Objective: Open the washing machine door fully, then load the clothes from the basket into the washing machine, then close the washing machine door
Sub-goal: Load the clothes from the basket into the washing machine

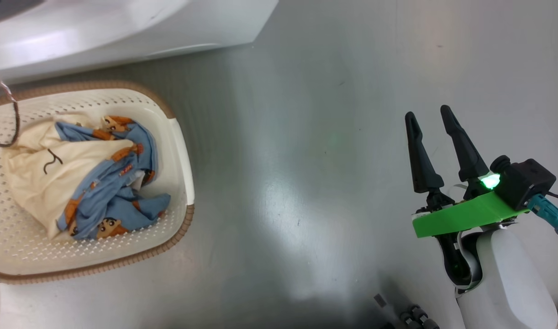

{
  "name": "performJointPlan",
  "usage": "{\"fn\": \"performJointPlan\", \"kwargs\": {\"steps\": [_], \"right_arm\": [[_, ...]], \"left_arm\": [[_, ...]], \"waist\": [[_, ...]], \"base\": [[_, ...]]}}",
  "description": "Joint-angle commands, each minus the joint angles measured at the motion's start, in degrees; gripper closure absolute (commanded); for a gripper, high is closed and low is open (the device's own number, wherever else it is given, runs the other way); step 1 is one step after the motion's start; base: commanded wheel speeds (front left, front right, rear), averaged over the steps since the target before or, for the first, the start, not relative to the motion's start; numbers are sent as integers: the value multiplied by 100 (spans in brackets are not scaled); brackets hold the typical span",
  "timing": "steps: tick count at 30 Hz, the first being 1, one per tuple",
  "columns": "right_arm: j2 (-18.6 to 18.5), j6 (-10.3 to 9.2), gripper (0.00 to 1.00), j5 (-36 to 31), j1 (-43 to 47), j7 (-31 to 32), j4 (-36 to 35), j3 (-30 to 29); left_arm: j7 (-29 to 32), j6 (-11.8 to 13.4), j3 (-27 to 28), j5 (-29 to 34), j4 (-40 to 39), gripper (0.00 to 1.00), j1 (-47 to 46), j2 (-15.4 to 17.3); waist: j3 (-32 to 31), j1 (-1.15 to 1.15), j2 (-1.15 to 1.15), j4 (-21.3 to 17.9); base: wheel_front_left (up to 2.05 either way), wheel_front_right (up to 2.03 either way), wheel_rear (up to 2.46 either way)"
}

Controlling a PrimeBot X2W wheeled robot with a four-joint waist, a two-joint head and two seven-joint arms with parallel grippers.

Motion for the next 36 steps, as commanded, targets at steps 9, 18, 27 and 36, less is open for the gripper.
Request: {"fn": "performJointPlan", "kwargs": {"steps": [9, 18, 27, 36], "right_arm": [[10, 9, 0, -45, 286, -27, -55, 96], [15, 9, 0, -46, 334, -27, -5, 87], [4, 9, 0, -70, 405, -27, -9, 57], [-8, 9, 0, -68, 431, -27, 9, 57]], "left_arm": [[-161, 167, -126, 28, -448, 0, 411, 84], [-196, 220, -170, 1, -627, 0, 682, 92], [-213, 286, -212, -32, -770, 0, 1013, 105], [-235, 355, -255, -76, -970, 0, 1422, 77]], "waist": [[-198, 0, 0, 59], [-389, 0, 0, 54], [-553, 0, 0, 100], [-690, 0, 0, 143]], "base": [[0, 0, 0], [0, 0, 0], [0, 0, 0], [0, 0, 0]]}}
